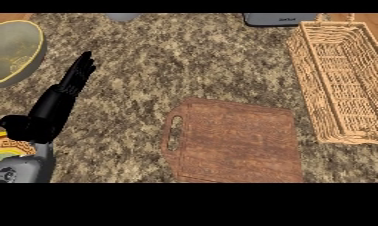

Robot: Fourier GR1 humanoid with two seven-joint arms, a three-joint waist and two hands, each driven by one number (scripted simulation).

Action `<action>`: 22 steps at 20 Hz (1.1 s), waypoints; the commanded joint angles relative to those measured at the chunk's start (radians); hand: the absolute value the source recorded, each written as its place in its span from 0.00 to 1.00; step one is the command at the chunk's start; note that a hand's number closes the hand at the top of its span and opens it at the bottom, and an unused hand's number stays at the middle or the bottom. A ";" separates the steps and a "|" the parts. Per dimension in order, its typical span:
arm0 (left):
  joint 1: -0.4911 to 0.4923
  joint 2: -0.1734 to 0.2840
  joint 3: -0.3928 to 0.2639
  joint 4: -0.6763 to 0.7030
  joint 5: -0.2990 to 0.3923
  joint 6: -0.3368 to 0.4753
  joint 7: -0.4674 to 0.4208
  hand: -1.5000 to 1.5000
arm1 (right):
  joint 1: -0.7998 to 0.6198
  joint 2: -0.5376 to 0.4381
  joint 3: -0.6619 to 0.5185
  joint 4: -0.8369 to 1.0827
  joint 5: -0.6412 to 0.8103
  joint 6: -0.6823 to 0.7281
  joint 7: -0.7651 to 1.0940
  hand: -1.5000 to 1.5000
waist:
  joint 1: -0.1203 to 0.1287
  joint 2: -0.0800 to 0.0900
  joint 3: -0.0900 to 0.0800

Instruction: Pick the pear from the cutting board and place it in the basket

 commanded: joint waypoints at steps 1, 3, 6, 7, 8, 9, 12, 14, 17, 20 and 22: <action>-0.023 0.003 -0.006 0.010 -0.009 -0.014 0.004 0.50 | -0.004 -0.005 -0.157 -0.162 -0.202 0.037 0.120 1.00 | 0.015 0.004 0.000; -0.045 -0.001 0.004 0.044 -0.018 -0.003 -0.006 0.50 | -0.028 -0.011 -0.208 -0.196 -0.240 0.053 0.196 1.00 | 0.011 0.005 -0.002; -0.010 0.004 0.002 -0.001 0.008 -0.043 -0.021 0.50 | -0.206 -0.014 -0.322 -0.064 -0.363 0.090 0.268 1.00 | 0.045 0.007 -0.001; -0.003 -0.016 -0.027 -0.004 -0.023 -0.025 -0.014 0.50 | -0.257 -0.011 -0.354 -0.017 -0.390 0.097 0.287 1.00 | 0.046 0.007 0.000; -0.044 -0.047 -0.040 0.017 -0.029 -0.003 0.000 0.50 | -0.309 -0.041 -0.401 -0.005 -0.431 0.103 0.366 1.00 | 0.047 0.010 -0.001; -0.040 -0.035 -0.026 0.026 -0.024 -0.012 0.005 0.50 | -0.328 -0.031 -0.421 -0.018 -0.443 0.089 0.410 1.00 | 0.044 0.008 -0.001; -0.039 -0.041 -0.025 0.016 -0.022 -0.022 -0.012 0.50 | -0.482 -0.041 -0.455 0.109 -0.493 0.093 0.448 1.00 | 0.057 0.009 0.000; -0.056 -0.040 -0.022 0.013 -0.025 -0.019 0.028 0.50 | -0.570 -0.036 -0.433 0.185 -0.468 0.065 0.474 1.00 | 0.061 0.010 0.000; -0.040 -0.051 -0.029 0.021 -0.042 -0.018 -0.006 0.50 | -0.707 -0.096 -0.461 0.349 -0.491 0.118 0.498 1.00 | 0.066 0.011 0.000; -0.010 -0.055 -0.015 -0.001 -0.048 -0.025 -0.020 0.50 | -0.714 -0.038 -0.463 0.410 -0.464 0.174 0.461 1.00 | 0.048 0.006 0.000; -0.025 -0.040 0.009 0.054 -0.036 -0.051 -0.036 0.50 | -0.761 -0.015 -0.429 0.550 -0.454 0.210 0.375 1.00 | 0.051 0.008 0.000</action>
